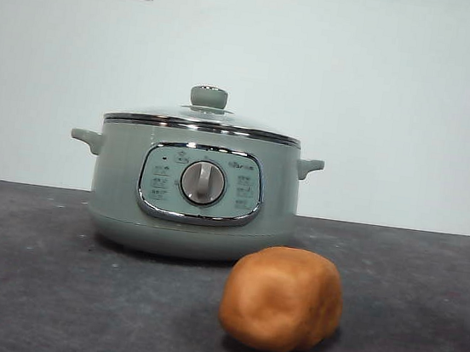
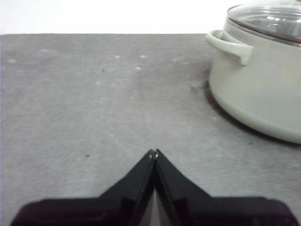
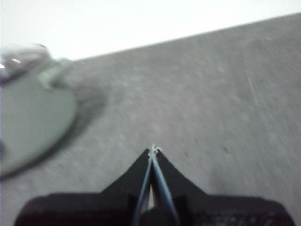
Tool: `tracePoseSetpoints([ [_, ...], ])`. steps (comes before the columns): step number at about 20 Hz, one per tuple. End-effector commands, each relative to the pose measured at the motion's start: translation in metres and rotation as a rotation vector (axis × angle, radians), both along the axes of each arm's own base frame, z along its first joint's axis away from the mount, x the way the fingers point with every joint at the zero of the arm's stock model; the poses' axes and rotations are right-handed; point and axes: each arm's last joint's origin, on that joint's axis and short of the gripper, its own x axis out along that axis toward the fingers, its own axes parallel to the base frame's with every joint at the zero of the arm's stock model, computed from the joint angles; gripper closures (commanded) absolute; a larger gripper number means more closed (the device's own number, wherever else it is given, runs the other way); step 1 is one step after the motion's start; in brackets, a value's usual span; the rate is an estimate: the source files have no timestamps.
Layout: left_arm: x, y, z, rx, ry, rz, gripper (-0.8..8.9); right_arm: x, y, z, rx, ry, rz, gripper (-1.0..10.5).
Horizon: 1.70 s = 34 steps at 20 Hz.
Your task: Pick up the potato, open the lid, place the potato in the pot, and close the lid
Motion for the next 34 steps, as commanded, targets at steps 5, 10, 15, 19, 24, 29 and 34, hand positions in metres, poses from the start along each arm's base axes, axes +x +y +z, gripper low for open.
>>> tracePoseSetpoints([
  [5, 0.003, -0.003, 0.024, -0.046, -0.006, -0.117, 8.18, -0.002, 0.001, 0.044, 0.025, -0.052, 0.024, 9.6],
  [10, 0.010, -0.006, 0.049, -0.093, 0.028, -0.189, 8.19, 0.004, 0.004, 0.069, 0.035, 0.051, 0.116, 9.5],
  [15, 0.021, -0.008, 0.069, -0.132, 0.115, -0.263, 8.18, 0.012, 0.006, 0.091, 0.045, 0.191, 0.180, 9.5],
  [19, 0.032, -0.010, 0.081, -0.175, 0.208, -0.339, 8.10, 0.021, 0.008, 0.105, 0.055, 0.305, 0.221, 9.5],
  [24, 0.045, -0.010, 0.090, -0.208, 0.336, -0.343, 4.72, 0.033, 0.011, 0.116, 0.049, 0.434, 0.279, 7.5],
  [29, 0.061, -0.012, 0.101, -0.279, 0.444, -0.413, 2.93, 0.049, 0.012, 0.120, 0.067, 0.556, 0.296, 2.4],
  [34, 0.073, -0.014, 0.111, -0.311, 0.449, -0.490, 2.92, 0.065, 0.014, 0.113, 0.202, 0.686, 0.226, 1.9],
])
